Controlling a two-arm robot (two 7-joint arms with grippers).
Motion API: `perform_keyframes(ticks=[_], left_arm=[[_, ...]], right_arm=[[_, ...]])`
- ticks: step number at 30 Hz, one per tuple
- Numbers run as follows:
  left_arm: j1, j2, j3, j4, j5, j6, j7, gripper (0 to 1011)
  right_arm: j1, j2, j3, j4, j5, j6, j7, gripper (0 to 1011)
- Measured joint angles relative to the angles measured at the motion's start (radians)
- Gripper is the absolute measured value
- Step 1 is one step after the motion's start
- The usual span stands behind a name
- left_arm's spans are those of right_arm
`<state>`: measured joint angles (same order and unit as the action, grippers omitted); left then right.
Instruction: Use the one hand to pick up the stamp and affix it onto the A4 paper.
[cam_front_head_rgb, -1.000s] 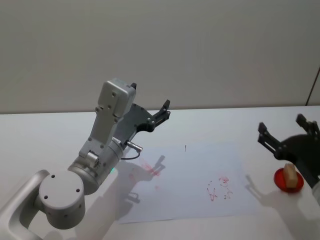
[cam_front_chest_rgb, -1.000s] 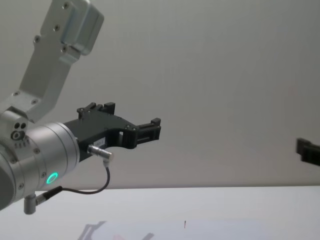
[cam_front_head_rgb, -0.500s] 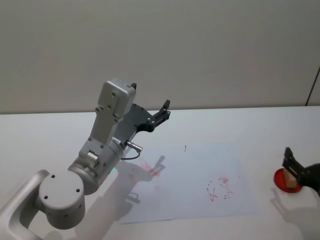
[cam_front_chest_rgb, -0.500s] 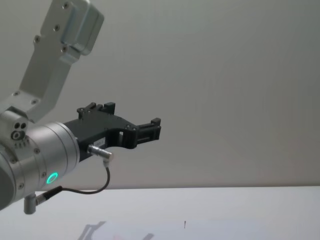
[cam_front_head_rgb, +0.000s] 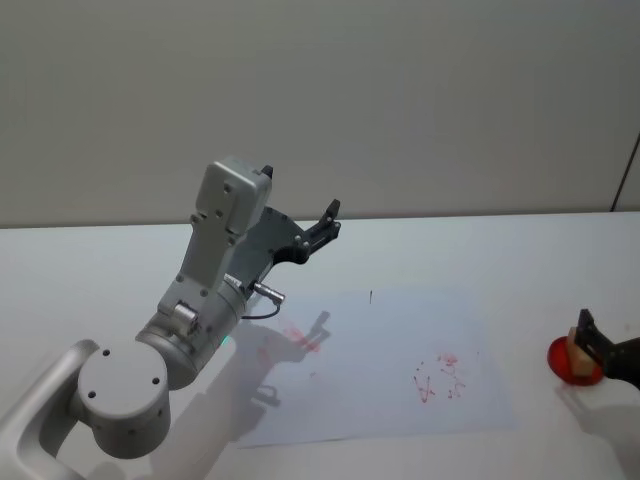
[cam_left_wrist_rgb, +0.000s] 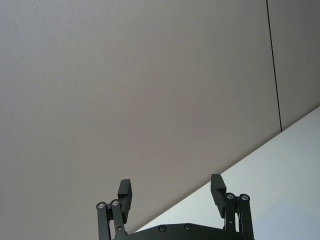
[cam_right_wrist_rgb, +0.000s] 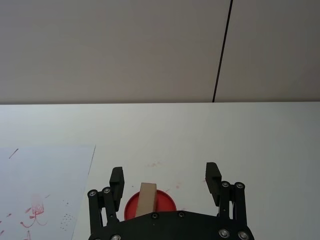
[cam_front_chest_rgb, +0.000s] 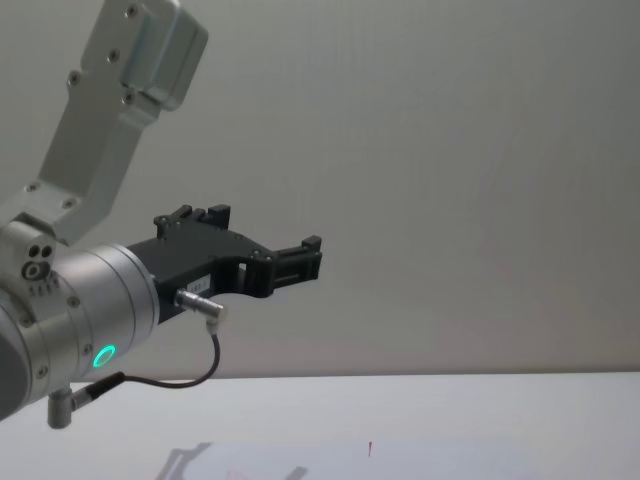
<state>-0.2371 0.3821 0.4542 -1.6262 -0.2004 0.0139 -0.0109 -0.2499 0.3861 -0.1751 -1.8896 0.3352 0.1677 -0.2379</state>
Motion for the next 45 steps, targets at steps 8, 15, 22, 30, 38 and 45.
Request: perform_keyframes(ticks=[8, 15, 22, 30, 38, 45], left_arm=[[0.0, 0.0, 0.0, 0.0, 0.0, 0.0, 0.0, 1001], [0.0, 0.0, 0.0, 0.0, 0.0, 0.0, 0.0, 1001], [0.0, 0.0, 0.0, 0.0, 0.0, 0.0, 0.0, 1001], [0.0, 0.0, 0.0, 0.0, 0.0, 0.0, 0.0, 1001], [0.0, 0.0, 0.0, 0.0, 0.0, 0.0, 0.0, 1001], [0.0, 0.0, 0.0, 0.0, 0.0, 0.0, 0.0, 1001]], right_arm=[[0.06, -0.022, 0.002, 0.069, 0.0, 0.042, 0.06, 1001], [0.092, -0.041, -0.002, 0.115, -0.007, 0.069, 0.095, 1001], [0.101, -0.055, -0.009, 0.143, -0.013, 0.084, 0.105, 1001], [0.1, -0.07, -0.015, 0.163, -0.022, 0.092, 0.105, 1001], [0.1, -0.078, -0.018, 0.172, -0.03, 0.096, 0.105, 916], [0.1, -0.082, -0.02, 0.177, -0.033, 0.097, 0.106, 729]])
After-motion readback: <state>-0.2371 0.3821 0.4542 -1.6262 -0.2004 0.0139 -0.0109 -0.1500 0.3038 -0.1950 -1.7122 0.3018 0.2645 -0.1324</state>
